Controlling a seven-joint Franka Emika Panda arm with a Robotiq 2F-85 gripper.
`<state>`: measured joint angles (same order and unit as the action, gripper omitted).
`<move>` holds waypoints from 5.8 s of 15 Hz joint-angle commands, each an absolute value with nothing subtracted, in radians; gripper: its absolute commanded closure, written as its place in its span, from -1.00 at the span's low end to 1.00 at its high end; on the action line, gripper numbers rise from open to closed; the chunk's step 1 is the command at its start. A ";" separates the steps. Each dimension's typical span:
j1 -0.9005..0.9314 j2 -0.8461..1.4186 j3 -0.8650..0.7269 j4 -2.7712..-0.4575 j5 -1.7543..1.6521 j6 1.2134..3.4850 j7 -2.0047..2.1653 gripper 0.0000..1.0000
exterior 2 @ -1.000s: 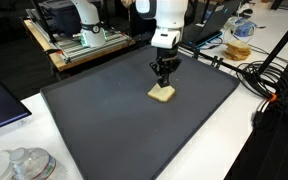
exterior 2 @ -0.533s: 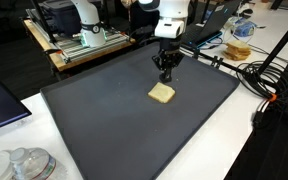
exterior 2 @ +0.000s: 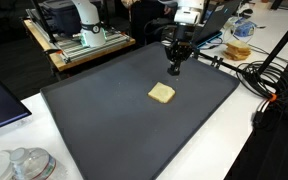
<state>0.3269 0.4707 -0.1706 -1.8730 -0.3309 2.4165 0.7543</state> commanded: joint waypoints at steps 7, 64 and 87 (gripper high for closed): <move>0.392 0.584 -0.140 -1.749 -0.521 2.261 0.903 0.89; -0.439 0.585 0.196 -1.883 0.830 2.578 -0.484 0.89; -0.064 0.090 0.146 -2.495 0.546 2.978 -0.118 0.89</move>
<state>-0.1640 0.1291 0.2438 -2.4093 0.7354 2.9229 -0.3082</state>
